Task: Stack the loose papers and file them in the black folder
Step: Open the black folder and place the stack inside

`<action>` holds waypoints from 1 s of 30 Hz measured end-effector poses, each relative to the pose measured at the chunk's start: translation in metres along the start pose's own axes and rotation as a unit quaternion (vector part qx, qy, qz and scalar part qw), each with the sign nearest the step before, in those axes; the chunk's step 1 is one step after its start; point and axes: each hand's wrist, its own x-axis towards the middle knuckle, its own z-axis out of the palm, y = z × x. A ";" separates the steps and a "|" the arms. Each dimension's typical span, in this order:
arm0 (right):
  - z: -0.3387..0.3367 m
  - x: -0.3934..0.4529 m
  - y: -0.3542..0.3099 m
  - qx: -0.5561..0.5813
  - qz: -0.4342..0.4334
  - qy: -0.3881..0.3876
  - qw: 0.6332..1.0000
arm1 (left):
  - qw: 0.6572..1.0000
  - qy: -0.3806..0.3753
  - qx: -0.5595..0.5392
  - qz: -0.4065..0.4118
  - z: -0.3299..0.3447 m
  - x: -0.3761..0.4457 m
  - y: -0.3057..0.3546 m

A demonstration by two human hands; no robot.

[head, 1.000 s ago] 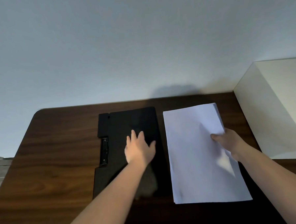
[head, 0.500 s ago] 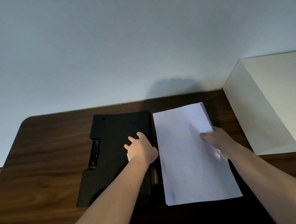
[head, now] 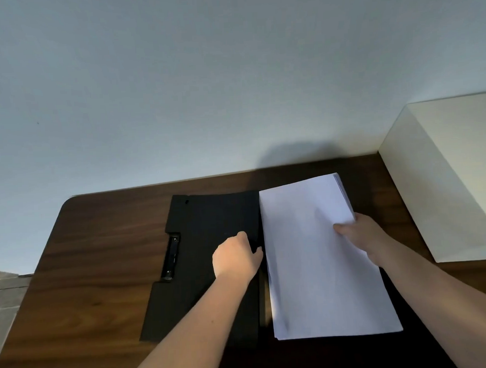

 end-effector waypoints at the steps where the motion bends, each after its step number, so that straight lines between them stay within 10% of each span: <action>1: 0.000 0.000 0.001 0.004 0.002 0.000 1.000 | 1.000 -0.002 0.001 0.003 0.000 -0.001 0.001; 17: -0.003 -0.017 -0.045 0.085 -0.006 -0.078 0.993 | 0.969 0.136 -0.202 -0.033 -0.189 0.000 -0.103; 30: 0.099 -0.011 -0.081 -0.043 -0.023 -0.085 0.995 | 0.967 0.075 0.056 -0.238 -0.143 0.017 -0.241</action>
